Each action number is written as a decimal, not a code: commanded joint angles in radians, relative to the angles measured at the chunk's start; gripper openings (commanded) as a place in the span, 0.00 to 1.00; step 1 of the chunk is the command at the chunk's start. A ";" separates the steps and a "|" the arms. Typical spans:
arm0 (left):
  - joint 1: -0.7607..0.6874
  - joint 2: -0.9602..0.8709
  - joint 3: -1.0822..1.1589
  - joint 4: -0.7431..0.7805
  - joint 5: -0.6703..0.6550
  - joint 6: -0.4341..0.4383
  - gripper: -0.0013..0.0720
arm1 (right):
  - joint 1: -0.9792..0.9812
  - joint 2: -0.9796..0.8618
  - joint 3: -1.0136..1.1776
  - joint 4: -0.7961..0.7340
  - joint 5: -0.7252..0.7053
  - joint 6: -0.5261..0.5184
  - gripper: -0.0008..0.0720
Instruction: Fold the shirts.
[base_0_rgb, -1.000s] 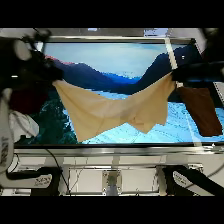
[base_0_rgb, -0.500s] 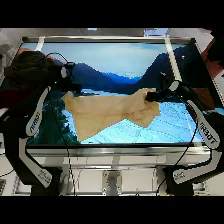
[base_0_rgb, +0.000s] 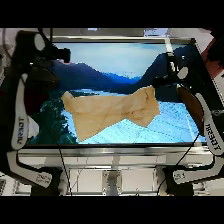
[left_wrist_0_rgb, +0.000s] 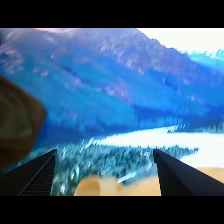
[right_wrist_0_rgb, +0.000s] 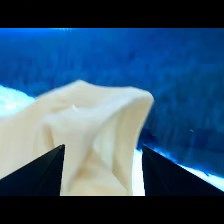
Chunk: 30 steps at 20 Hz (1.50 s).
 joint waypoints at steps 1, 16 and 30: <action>0.002 0.182 -0.174 0.034 -0.149 -0.001 0.96 | 0.000 0.019 -0.018 -0.084 0.151 -0.089 0.75; 0.002 0.797 -1.559 -0.434 0.492 -0.425 0.96 | 0.003 -0.043 -0.168 0.223 -0.084 -0.229 0.75; -0.001 0.771 -1.677 -0.694 0.430 -0.337 0.85 | 0.002 -0.048 -0.168 0.243 0.002 -0.228 0.75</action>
